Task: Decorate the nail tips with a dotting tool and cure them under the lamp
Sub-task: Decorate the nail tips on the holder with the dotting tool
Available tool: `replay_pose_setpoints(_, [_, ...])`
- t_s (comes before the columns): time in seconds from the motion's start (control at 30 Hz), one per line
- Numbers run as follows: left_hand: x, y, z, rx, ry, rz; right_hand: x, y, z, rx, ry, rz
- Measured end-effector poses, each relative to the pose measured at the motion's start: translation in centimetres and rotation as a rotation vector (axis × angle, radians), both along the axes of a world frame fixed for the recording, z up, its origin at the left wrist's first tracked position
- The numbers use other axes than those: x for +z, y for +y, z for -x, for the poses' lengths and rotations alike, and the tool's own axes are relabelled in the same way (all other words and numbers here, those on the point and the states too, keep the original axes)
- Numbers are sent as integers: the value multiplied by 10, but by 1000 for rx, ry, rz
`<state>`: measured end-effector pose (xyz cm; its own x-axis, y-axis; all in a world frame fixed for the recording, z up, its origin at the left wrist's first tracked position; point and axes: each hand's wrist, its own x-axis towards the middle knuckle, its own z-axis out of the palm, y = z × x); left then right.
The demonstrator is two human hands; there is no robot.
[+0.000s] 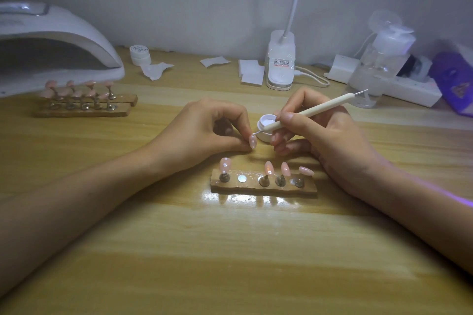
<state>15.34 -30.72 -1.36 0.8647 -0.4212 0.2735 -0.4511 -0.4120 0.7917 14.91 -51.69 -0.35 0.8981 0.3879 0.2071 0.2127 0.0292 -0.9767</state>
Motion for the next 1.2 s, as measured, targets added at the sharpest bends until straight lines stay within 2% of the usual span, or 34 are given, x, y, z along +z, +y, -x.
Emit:
replay_pose_setpoints(0.8, [-1, 1, -1, 6, 13, 11, 0, 0, 0, -9, 9, 32])
replay_pose_setpoints(1.2, [1, 0, 1, 3, 9, 3, 2, 0, 1, 5, -19, -68])
